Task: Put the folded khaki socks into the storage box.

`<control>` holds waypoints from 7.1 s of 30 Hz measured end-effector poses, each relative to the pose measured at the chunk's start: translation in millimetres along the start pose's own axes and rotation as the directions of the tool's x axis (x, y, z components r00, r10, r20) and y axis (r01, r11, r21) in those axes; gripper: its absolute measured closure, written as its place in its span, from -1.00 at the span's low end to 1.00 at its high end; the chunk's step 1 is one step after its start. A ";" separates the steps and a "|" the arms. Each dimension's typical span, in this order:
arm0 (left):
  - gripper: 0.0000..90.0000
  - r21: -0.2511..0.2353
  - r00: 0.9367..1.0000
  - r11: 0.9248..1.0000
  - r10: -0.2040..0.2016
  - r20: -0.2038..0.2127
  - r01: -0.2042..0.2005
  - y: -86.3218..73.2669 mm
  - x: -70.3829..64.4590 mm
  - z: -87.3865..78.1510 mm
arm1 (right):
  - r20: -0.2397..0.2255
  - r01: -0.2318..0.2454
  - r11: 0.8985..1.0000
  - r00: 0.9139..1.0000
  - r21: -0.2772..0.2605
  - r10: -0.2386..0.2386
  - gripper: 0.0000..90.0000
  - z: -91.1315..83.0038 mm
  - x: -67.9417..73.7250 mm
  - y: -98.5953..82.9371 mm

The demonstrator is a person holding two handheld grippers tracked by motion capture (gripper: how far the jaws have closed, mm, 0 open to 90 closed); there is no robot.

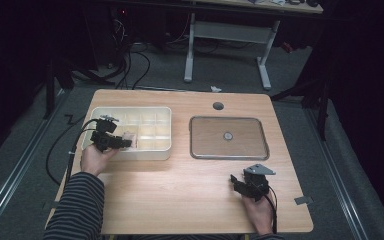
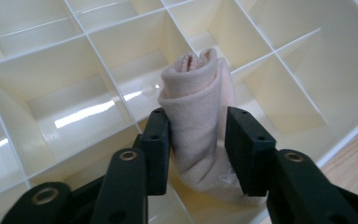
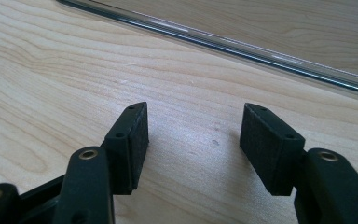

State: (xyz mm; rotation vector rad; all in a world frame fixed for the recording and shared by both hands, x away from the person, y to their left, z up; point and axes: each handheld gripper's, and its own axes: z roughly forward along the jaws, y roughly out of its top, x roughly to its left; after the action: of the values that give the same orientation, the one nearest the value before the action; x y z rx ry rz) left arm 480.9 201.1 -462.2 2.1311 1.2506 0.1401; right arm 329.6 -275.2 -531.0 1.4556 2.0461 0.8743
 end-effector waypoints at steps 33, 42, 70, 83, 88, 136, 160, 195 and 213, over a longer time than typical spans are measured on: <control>0.74 -0.015 0.997 1.000 0.017 -0.074 -0.018 3.7 -8.9 3.8 | 0.000 0.000 1.000 1.000 0.000 0.000 -0.07 0.0 0.1 -0.1; 0.74 0.048 0.998 0.999 -0.023 -0.057 0.026 2.5 -1.0 15.7 | -0.001 0.000 1.000 1.000 0.000 0.000 -0.07 0.0 0.1 -0.1; 0.26 -0.098 0.996 0.995 -0.015 -0.088 0.007 -2.5 -7.9 -11.6 | -0.001 0.001 1.000 1.000 0.000 -0.001 -0.07 0.0 0.1 -0.1; 0.26 -0.127 0.993 0.992 -0.032 -0.116 0.017 -12.5 -7.0 -30.6 | -0.002 0.001 1.000 1.000 0.000 -0.001 -0.07 0.0 0.1 -0.1; 0.27 -0.144 0.993 0.989 -0.049 -0.111 0.033 -19.7 -5.7 -38.1 | -0.002 0.001 1.000 1.000 0.000 -0.001 -0.07 0.0 0.1 -0.1; 0.12 -0.292 0.997 0.956 -0.040 -0.067 0.018 -75.0 -34.9 -74.5 | -0.002 0.001 1.000 1.000 0.000 -0.001 -0.08 0.0 0.1 -0.1; 0.06 -0.313 0.999 0.949 -0.032 -0.013 0.026 -94.6 -54.9 -64.5 | -0.002 0.001 1.000 1.000 0.000 -0.001 -0.08 0.0 0.1 -0.1; 0.00 -0.277 0.999 0.960 -0.017 0.034 0.026 -107.7 -73.7 -38.8 | -0.002 0.002 1.000 1.000 0.000 -0.002 -0.08 0.0 0.1 -0.1; -0.02 -0.254 0.999 0.967 -0.016 0.041 0.026 -113.0 -81.3 -23.8 | -0.001 0.002 1.000 1.000 0.000 -0.002 -0.08 -0.1 0.1 -0.2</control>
State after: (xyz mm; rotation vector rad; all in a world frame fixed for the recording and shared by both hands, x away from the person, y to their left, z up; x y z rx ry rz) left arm 343.9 183.8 -491.3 1.8904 1.1652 0.2364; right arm 329.4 -275.1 -531.1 1.4528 2.0479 0.8746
